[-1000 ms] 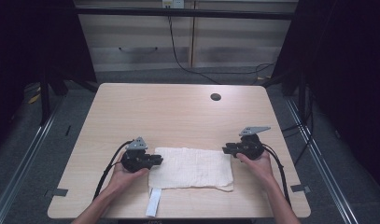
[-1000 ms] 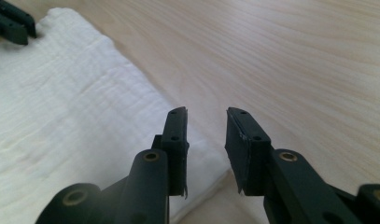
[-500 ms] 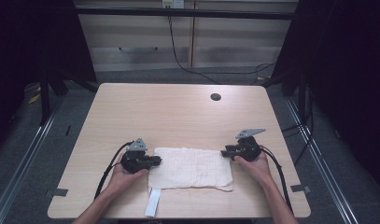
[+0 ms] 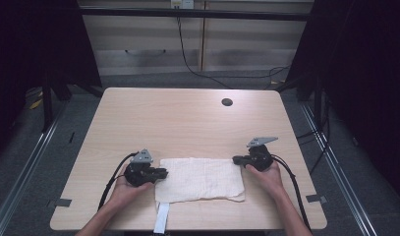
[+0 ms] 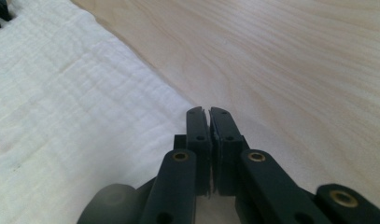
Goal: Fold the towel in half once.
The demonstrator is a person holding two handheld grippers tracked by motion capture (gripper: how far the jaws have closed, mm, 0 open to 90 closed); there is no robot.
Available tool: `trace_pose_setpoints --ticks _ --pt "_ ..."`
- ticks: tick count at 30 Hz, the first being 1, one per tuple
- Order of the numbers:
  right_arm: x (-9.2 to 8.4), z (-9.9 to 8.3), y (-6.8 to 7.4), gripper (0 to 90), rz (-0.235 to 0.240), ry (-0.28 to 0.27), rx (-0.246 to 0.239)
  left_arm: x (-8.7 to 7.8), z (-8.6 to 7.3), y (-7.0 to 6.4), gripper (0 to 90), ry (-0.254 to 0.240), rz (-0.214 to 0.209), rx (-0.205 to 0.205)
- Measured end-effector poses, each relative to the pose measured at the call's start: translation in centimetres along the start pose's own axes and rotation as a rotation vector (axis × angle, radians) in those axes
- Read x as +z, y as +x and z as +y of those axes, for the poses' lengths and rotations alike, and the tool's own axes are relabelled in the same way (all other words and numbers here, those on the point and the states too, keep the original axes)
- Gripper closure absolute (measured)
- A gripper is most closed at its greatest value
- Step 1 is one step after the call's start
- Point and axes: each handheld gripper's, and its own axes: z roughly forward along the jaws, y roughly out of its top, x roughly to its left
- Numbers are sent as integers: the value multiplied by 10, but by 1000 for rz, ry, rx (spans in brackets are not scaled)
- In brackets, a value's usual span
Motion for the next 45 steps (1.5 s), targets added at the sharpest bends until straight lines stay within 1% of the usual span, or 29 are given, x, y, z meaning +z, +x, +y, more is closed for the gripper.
trace_pose_setpoints --ticks 2,4,5,6,7,8,9,10,11,12,13,14,15,16,17,19,22,25,27,28,29,30,31,32,34,35,36,40,45 --pt "0 0 0 872 1 -4 2 -2 1 2 757 -7 8 -2" --pt "0 0 -1 872 2 -1 5 -6 4 8 734 -30 16 -24" --pt "0 0 -1 872 6 -2 7 -11 9 15 726 -59 29 -58" --pt "0 0 -1 872 11 -2 14 -12 11 19 725 -65 43 -61" --pt "1 0 -1 872 12 -1 17 -13 14 23 725 -58 54 -64" --pt "1 0 -1 872 12 -1 17 -13 14 23 713 -58 54 -64" --pt "1 0 -1 872 12 -1 15 -12 16 26 713 -62 62 -74" --pt "1 0 -1 872 13 -2 10 -10 18 34 706 -56 68 -82" --pt "1 0 -1 872 11 0 15 -8 20 37 692 -43 81 -79" --pt "1 0 -1 872 9 -2 19 -6 21 40 680 -53 100 -72" --pt "1 1 -1 873 8 -2 13 -3 22 43 679 -67 93 -90" --pt "1 1 -1 873 8 -1 10 -3 22 43 667 -67 93 -90" --pt "1 1 -1 873 8 -1 10 0 23 46 667 -60 88 -100" --pt "1 1 -1 873 8 2 11 4 23 47 644 -53 79 -97" --pt "1 1 -1 872 9 2 15 9 21 47 634 -35 61 -92" --pt "1 1 -2 872 11 4 18 11 20 47 612 -29 46 -83" --pt "1 1 -2 872 11 3 15 15 19 46 607 -12 49 -78" --pt "1 1 -1 872 8 3 13 16 19 45 610 -16 52 -71" --pt "1 1 -1 872 9 1 12 17 19 44 609 -12 58 -52" --pt "1 1 -1 871 8 -1 10 17 19 43 621 -12 58 -42" --pt "1 1 -1 871 8 -2 12 17 19 42 683 2 34 -14" --pt "1 1 -1 871 8 -2 12 17 19 42 716 2 34 -14" --pt "1 1 -1 871 4 0 12 16 19 39 738 14 39 7" --pt "1 1 -1 872 5 0 12 16 18 38 779 11 43 16" --pt "1 1 -1 872 6 -1 14 16 18 36 822 14 47 16" --pt "2 0 -1 872 9 -7 20 16 18 35 822 18 52 21" --pt "1 1 -1 873 7 -4 14 16 19 32 838 21 76 32" --pt "-1 1 0 874 5 -12 19 16 19 32 849 21 81 25" --pt "-6 3 -1 874 9 -50 27 13 18 34 850 12 62 7"
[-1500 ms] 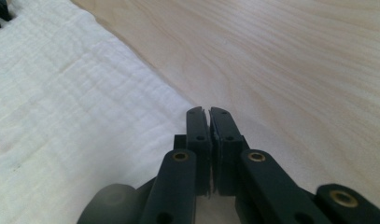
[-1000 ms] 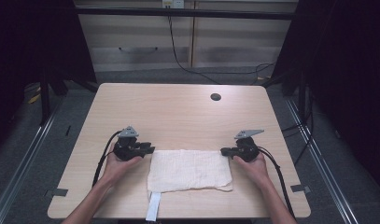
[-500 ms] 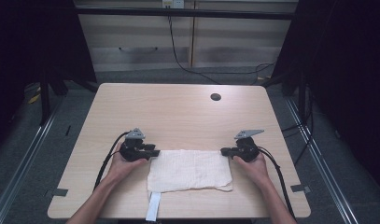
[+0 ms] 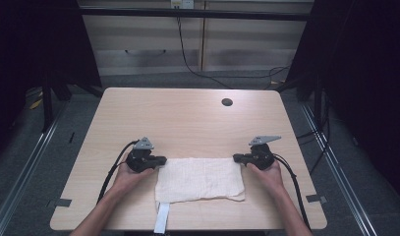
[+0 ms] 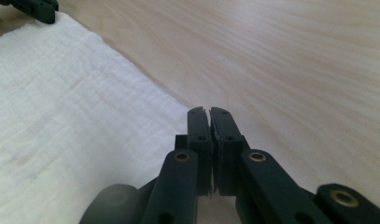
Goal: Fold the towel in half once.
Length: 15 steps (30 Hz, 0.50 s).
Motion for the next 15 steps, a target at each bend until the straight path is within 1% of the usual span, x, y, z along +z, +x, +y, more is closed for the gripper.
trace_pose_setpoints --ticks 1,4,7,8,9,11,12,14,15 --pt "-3 2 1 874 1 -20 -6 -2 1 -1 851 -4 8 3" --pt "-8 5 4 872 -1 -51 -26 -5 2 0 852 -15 8 1" --pt "-13 7 5 873 6 -80 -21 -6 2 1 852 -28 9 -5" --pt "-13 7 5 873 6 -80 -21 -7 2 2 852 -33 8 -12" --pt "-15 8 6 873 10 -93 -15 -9 3 4 853 -45 6 -21" --pt "-16 9 5 873 11 -102 -18 -10 4 5 854 -50 0 -28" --pt "-16 12 6 873 11 -108 -23 -10 5 7 854 -62 -5 -41" --pt "-17 14 7 873 12 -114 -30 -11 6 10 854 -71 -1 -54" --pt "-17 14 7 873 12 -114 -30 -11 6 10 854 -71 -1 -54"
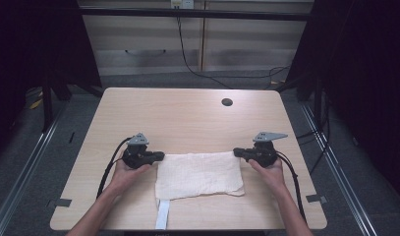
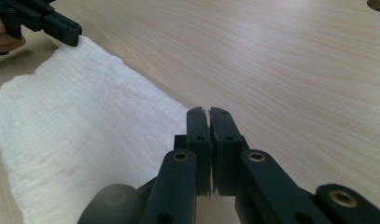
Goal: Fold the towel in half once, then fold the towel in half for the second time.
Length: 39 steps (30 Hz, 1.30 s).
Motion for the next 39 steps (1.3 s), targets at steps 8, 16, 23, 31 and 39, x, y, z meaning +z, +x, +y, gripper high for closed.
trace_pose_setpoints --ticks 8,16,23,31,39 --pt "-7 7 10 873 26 -19 -37 -8 2 4 854 -38 2 -32" --pt "-17 11 23 872 26 -31 -86 -14 6 3 854 -75 -11 -37" --pt "-17 13 35 870 58 -31 -128 -15 4 9 854 -77 2 -61" --pt "-21 6 60 867 118 5 -195 -15 2 8 854 -76 24 -81" --pt "-23 -13 68 869 139 67 -201 -14 4 6 856 -83 28 -90"
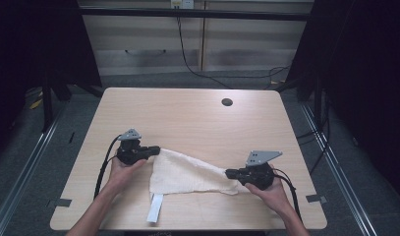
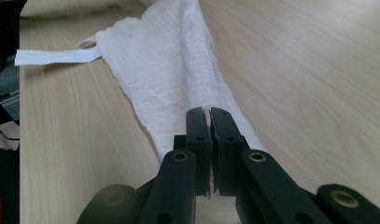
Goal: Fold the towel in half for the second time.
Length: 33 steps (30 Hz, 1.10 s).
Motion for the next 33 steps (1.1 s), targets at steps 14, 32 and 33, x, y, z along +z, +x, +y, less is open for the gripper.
trace_pose_setpoints --ticks 14,32,33 --pt "24 -20 6 869 81 159 25 -1 3 -4 856 -21 -13 23" --pt "34 -15 -10 880 -47 196 54 -15 29 -28 855 -126 -29 88" --pt "33 -15 -13 880 -54 194 62 -13 31 -30 855 -128 -38 98"
